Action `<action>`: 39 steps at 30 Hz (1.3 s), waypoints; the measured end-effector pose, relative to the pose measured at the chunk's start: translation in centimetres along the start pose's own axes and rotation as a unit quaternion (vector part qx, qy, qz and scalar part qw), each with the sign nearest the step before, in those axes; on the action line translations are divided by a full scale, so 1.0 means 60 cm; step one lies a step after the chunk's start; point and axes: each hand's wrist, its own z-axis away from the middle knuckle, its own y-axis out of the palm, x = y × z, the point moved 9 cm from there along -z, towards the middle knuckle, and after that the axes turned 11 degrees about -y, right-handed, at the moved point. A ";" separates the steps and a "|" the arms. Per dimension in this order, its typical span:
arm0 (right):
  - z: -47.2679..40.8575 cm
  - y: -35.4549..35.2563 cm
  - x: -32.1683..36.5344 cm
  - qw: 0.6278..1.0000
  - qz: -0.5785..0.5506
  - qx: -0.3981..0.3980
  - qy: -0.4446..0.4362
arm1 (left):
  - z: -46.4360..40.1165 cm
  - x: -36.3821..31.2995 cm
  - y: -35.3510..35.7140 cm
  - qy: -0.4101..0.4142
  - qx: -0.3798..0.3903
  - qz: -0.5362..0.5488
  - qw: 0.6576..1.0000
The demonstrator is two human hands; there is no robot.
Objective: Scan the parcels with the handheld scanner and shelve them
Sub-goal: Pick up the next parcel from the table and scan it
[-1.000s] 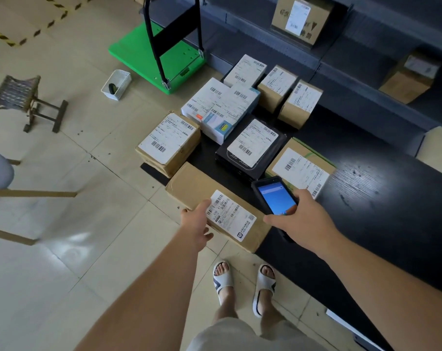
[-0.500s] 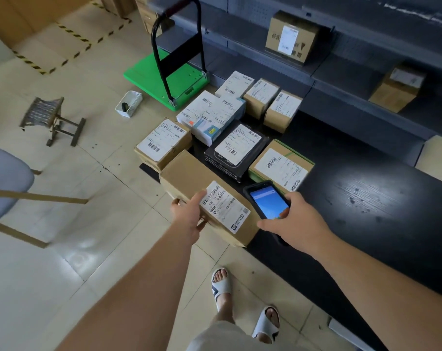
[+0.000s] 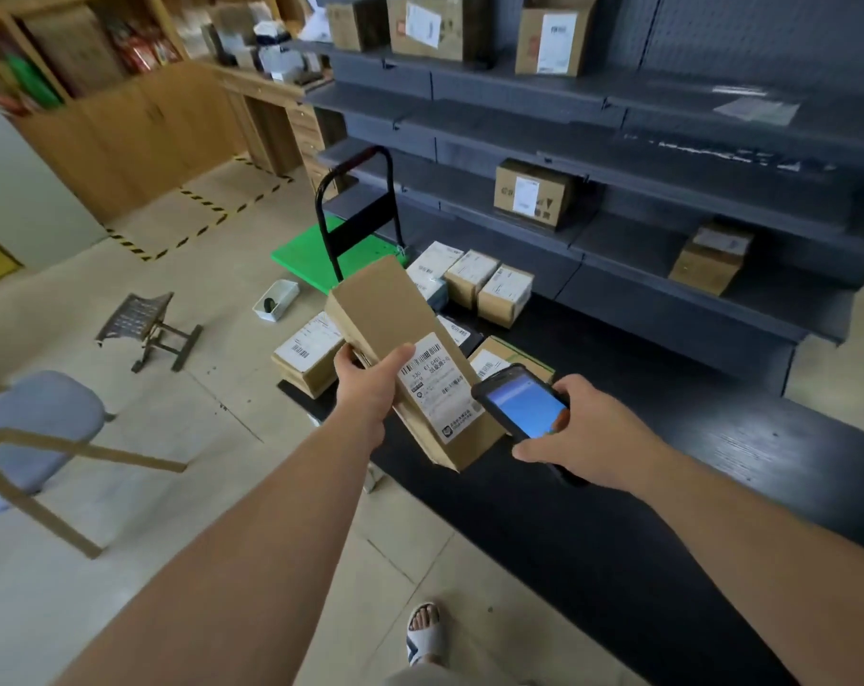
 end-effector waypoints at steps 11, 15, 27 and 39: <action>0.042 -0.063 0.034 0.999 0.025 -0.035 -0.008 | 0.058 -0.146 0.044 0.133 0.017 -0.032 0.991; 0.042 -0.063 0.050 0.999 0.010 -0.042 -0.009 | 0.058 -0.184 0.040 0.157 0.008 -0.047 0.986; 0.017 -0.045 0.100 0.998 -0.003 -0.057 -0.019 | 0.045 -0.234 0.013 0.174 0.008 -0.061 0.983; 0.010 -0.036 0.096 0.997 -0.010 -0.080 0.008 | 0.017 -0.230 0.011 0.157 0.016 -0.079 0.984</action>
